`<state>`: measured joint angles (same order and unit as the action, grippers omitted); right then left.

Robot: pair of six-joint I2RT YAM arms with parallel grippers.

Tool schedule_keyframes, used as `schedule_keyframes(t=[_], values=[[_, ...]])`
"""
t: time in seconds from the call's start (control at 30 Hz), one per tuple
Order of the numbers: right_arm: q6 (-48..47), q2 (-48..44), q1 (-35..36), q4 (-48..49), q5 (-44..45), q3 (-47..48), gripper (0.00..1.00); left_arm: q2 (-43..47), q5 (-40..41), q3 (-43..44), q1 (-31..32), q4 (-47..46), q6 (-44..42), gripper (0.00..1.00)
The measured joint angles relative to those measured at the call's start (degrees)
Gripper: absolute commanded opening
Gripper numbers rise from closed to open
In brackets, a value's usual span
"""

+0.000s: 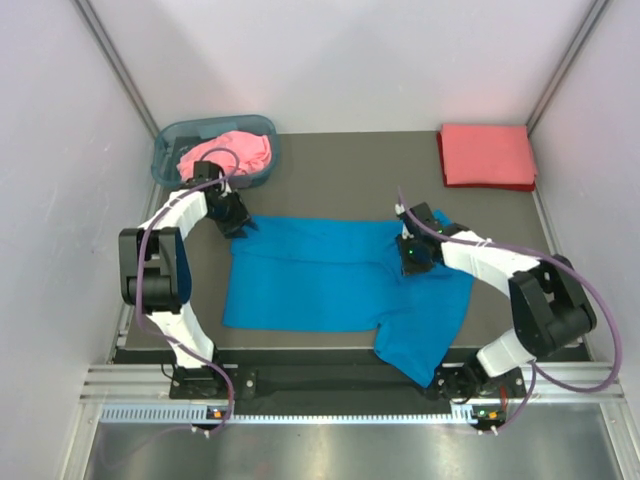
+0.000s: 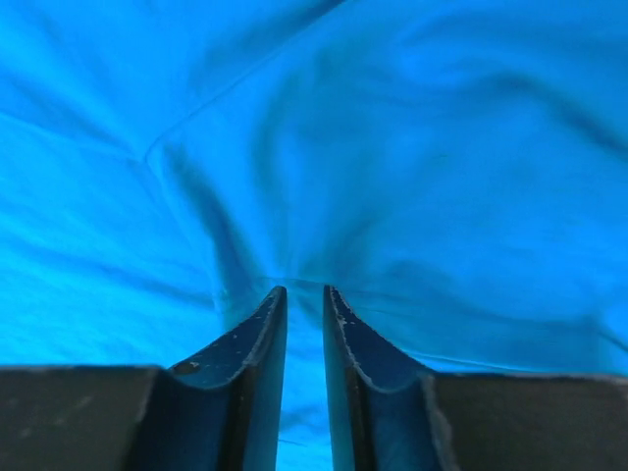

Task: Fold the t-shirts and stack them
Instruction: Fold the tshirt

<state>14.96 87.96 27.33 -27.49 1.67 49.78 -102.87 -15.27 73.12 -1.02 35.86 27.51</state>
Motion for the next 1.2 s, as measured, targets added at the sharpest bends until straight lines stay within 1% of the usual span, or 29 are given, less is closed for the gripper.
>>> schedule_keyframes(t=[0.1, 0.13, 0.23, 0.33, 0.43, 0.53, 0.63, 0.77, 1.0, 1.1, 1.13, 1.17, 1.2], values=[[0.8, -3.4, -2.1, -0.6, 0.9, 0.6, 0.27, -1.7, -2.6, 0.9, 0.0, -1.7, 1.4, 0.46], [0.8, -4.5, -3.3, -0.7, 1.1, 1.3, 0.32, -2.4, -3.4, 1.4, 0.0, -2.4, 1.6, 0.46], [1.0, -6.5, -9.3, 0.0, 1.3, 4.9, 0.40, -4.0, -5.5, 3.1, 0.0, -4.8, 2.4, 0.45], [0.9, -6.1, -16.2, 2.0, 0.5, 7.9, 0.44, -5.6, -7.7, 4.6, 0.0, -7.4, 3.1, 0.45], [0.4, -4.0, -21.0, 3.5, -1.1, 9.7, 0.44, -7.7, -8.3, 5.5, 0.0, -9.5, 3.7, 0.45], [-0.2, 0.0, -24.0, 5.2, -3.8, 10.7, 0.44, -10.3, -7.9, 5.6, 0.0, -10.1, 3.9, 0.45], [-0.9, 3.4, -25.3, 5.8, -6.9, 10.7, 0.44, -12.8, -7.7, 5.6, 0.0, -10.2, 4.1, 0.45], [-1.8, 6.4, -25.6, 7.3, -10.8, 10.6, 0.43, -12.8, -7.1, 5.6, 0.0, -10.3, 4.1, 0.45], [-1.9, 8.7, -25.7, 10.3, -13.4, 10.6, 0.36, -12.8, -6.1, 5.6, 0.1, -10.3, 4.2, 0.45], [-1.8, 8.9, -26.0, 11.5, -13.4, 9.9, 0.18, -12.8, -5.8, 5.6, 0.2, -10.3, 4.2, 0.45], [-1.9, 8.9, -26.1, 11.7, -13.3, 9.6, 0.04, -12.8, -5.7, 5.6, 0.2, -10.3, 4.2, 0.45], [-1.8, 8.9, -26.1, 12.0, -13.1, 9.0, 0.00, -12.8, -5.6, 5.6, 0.3, -10.3, 4.2, 0.45], [-1.6, 8.9, -26.1, 12.0, -13.0, 8.7, 0.00, -12.8, -5.4, 5.6, 0.3, -10.3, 4.2, 0.45]])
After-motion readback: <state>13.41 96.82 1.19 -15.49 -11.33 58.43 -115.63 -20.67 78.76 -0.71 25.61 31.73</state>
